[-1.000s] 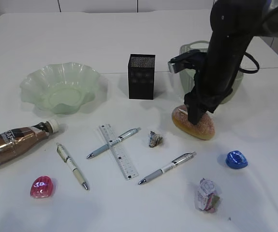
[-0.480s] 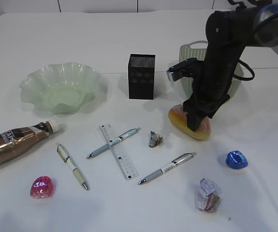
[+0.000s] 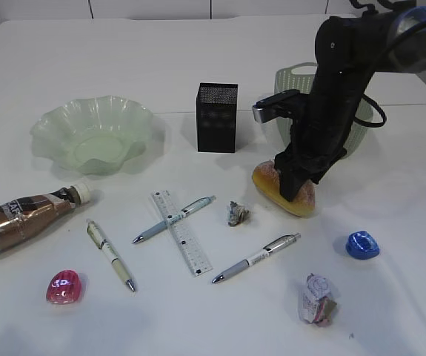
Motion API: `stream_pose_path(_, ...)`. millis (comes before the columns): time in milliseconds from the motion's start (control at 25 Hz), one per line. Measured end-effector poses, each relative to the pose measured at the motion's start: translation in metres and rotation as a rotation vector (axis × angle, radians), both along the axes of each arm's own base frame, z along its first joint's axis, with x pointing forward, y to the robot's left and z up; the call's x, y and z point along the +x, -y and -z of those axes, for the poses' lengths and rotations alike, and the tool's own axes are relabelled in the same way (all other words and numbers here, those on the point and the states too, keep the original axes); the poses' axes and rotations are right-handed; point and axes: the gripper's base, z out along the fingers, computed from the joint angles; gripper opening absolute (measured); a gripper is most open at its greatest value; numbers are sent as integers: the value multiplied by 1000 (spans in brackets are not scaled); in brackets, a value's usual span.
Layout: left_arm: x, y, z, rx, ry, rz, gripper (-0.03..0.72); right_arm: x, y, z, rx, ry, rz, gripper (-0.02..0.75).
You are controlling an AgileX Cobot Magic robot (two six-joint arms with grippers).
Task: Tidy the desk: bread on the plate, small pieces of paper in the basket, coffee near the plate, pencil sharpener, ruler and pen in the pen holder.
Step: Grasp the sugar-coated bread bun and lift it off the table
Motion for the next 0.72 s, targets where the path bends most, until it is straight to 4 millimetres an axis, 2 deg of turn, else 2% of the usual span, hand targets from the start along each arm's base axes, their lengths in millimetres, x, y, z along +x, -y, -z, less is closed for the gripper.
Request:
stream_pose_path(160, 0, 0, 0, 1, 0, -2, 592, 0, 0, 0, 1, 3, 13, 568)
stream_pose_path(320, 0, 0, 0, 1, 0, -2, 592, 2, -1, 0, 13, 10, 104, 573)
stream_pose_path(720, 0, 0, 0, 2, 0, -4, 592, 3, -1, 0, 18, 21, 125, 575)
